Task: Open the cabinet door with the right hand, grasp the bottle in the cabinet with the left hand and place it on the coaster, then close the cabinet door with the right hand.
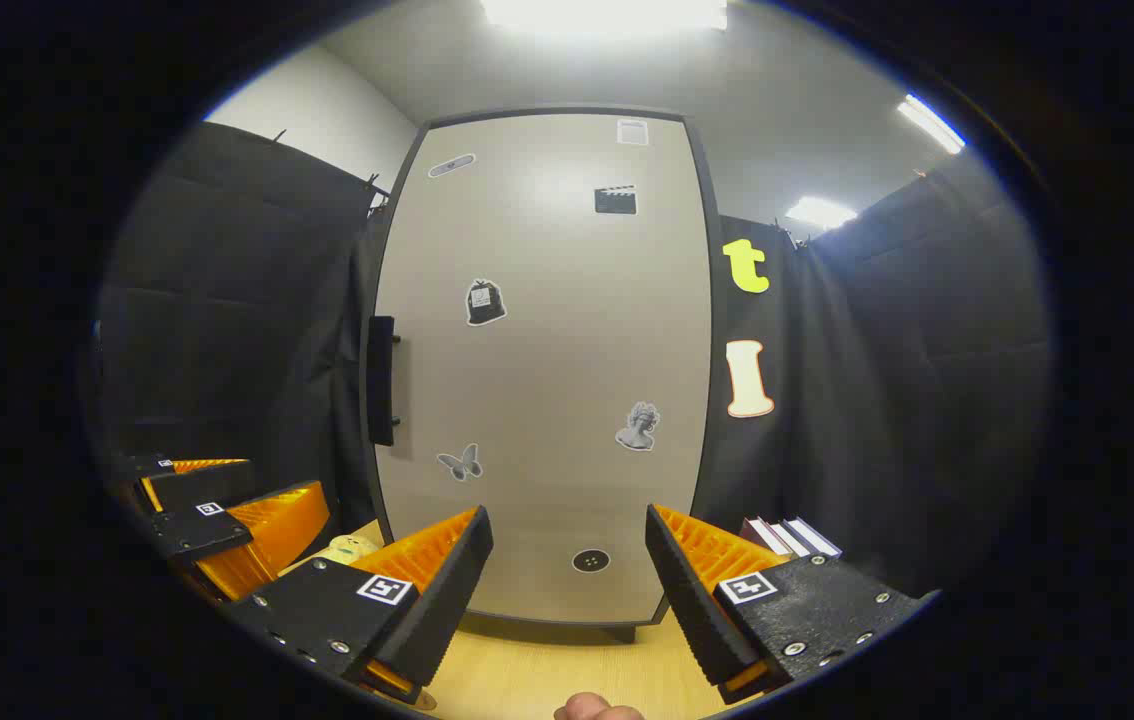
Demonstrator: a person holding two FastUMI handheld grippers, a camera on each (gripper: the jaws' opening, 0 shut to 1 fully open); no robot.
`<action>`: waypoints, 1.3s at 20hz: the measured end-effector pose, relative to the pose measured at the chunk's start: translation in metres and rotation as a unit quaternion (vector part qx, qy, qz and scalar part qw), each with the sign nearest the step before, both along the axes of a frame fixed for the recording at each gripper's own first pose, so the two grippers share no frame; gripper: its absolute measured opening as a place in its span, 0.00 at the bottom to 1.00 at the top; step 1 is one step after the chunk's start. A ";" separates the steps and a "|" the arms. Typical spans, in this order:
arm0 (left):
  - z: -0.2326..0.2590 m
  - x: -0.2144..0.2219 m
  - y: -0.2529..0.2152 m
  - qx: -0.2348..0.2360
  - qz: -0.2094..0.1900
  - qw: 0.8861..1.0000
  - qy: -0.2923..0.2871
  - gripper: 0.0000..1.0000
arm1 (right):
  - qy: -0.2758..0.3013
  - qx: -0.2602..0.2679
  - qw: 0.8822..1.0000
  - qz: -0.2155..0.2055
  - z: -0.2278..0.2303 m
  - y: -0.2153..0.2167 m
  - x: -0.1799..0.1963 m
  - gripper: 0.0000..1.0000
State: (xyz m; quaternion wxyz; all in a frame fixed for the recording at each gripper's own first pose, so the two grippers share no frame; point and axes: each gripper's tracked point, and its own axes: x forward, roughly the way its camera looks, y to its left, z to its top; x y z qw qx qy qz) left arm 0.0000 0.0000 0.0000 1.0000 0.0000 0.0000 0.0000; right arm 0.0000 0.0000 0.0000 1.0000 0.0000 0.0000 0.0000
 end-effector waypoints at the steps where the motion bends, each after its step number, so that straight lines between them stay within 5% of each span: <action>1: 0.000 0.001 0.001 0.003 -0.005 1.000 0.001 0.95 | -0.001 -0.002 1.000 -0.002 0.000 -0.002 0.000 0.95; 2: 0.001 0.002 0.004 0.009 -0.003 1.000 0.002 0.89 | -0.003 -0.006 1.000 -0.006 0.001 -0.004 0.000 0.95; 12: -0.005 0.013 -0.004 0.038 -0.035 0.998 0.020 0.95 | 0.005 -0.004 1.000 -0.010 -0.005 -0.002 0.013 0.95; 14: -0.005 0.014 -0.002 0.035 -0.042 0.998 0.021 0.89 | 0.009 -0.005 1.000 -0.008 -0.008 0.001 0.016 0.95; 26: -0.007 0.013 0.007 0.038 -0.036 0.998 0.026 0.89 | 0.005 0.000 1.000 0.005 -0.009 0.015 0.024 0.95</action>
